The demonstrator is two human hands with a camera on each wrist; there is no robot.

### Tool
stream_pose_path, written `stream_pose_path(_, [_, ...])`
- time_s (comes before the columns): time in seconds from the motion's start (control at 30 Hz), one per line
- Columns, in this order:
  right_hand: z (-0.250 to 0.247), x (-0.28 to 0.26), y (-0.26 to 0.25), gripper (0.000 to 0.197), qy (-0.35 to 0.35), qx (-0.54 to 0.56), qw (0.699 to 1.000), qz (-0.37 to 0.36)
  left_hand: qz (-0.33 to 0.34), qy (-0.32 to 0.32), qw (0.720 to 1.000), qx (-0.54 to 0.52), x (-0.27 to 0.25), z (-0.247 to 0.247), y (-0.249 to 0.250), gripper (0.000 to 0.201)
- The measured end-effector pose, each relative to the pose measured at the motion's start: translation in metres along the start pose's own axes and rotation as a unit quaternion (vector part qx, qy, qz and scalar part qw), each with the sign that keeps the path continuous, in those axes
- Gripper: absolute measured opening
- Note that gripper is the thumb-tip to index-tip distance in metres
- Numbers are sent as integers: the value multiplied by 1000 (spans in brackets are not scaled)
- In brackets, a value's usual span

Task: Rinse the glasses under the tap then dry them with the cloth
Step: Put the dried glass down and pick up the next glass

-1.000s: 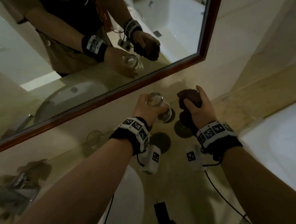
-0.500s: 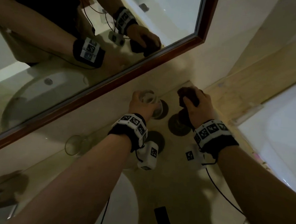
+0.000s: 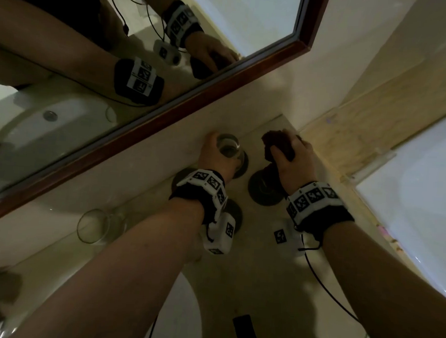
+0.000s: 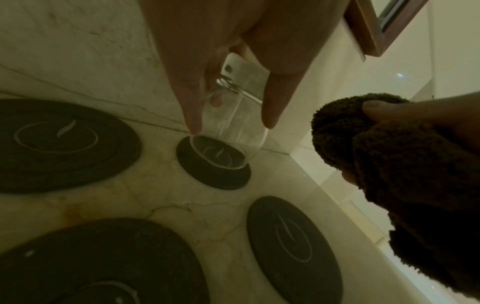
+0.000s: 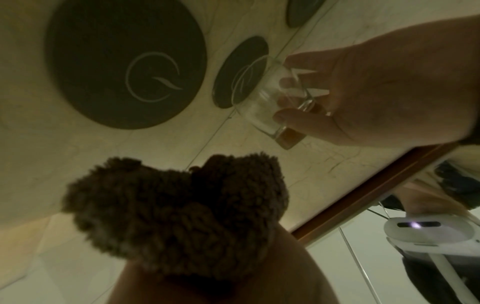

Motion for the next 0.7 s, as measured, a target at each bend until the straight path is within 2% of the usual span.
stream_pose_path(0.27, [4, 3, 4, 51, -2, 13, 1000, 3, 7, -6, 999, 36, 7, 9, -7, 79])
stream_pose_path(0.53, [10, -1, -5, 50, -5, 5, 1000, -9, 16, -27, 998, 55, -7, -6, 4, 95])
stream_pose_path(0.7, [22, -15, -23, 51, -20, 29, 999, -34, 53, -50, 996, 50, -46, -40, 12, 83])
Point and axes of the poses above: each hand's wrist, its own x-axis towards the middle knuckle, its own z-axis out of the palm, y = z × x, the point moved 6 cm from there along x, towards the middle knuckle, and after that the axes turned 4 degrees about x, right-handed, at the moved point
